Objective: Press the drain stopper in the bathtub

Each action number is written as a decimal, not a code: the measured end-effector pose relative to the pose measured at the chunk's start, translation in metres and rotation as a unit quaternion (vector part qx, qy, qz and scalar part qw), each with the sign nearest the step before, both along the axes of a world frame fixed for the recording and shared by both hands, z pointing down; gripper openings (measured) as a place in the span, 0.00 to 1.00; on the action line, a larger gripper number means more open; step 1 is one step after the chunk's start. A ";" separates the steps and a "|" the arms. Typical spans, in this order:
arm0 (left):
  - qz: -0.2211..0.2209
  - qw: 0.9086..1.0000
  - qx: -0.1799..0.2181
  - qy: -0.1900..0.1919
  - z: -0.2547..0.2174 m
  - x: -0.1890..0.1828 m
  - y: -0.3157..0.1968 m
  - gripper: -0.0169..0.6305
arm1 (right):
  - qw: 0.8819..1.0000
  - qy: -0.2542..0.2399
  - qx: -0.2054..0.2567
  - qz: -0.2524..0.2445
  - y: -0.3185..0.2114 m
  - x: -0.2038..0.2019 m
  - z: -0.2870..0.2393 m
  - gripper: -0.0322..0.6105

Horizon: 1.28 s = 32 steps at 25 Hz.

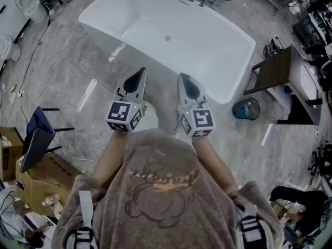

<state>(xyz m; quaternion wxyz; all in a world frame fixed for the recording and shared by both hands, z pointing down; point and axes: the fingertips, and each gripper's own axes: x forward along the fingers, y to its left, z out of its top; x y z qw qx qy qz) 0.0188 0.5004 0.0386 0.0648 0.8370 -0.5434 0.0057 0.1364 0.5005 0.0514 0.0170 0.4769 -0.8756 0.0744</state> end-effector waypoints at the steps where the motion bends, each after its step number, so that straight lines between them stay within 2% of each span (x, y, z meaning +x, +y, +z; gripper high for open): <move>1: 0.003 1.000 -0.002 0.001 0.001 -0.001 -0.009 0.03 | 1.000 0.000 -0.002 0.000 -0.008 -0.002 0.002 0.05; 12: 0.031 0.999 -0.011 -0.007 0.007 -0.014 -0.113 0.03 | 1.000 0.000 -0.002 0.006 -0.109 -0.026 0.002 0.05; 22: 0.072 0.997 -0.009 -0.009 -0.002 -0.032 -0.203 0.03 | 0.999 -0.005 -0.012 0.038 -0.193 -0.055 -0.003 0.05; 32: 0.117 0.993 -0.009 -0.021 -0.005 -0.042 -0.256 0.03 | 0.997 -0.001 -0.015 0.077 -0.241 -0.064 -0.006 0.05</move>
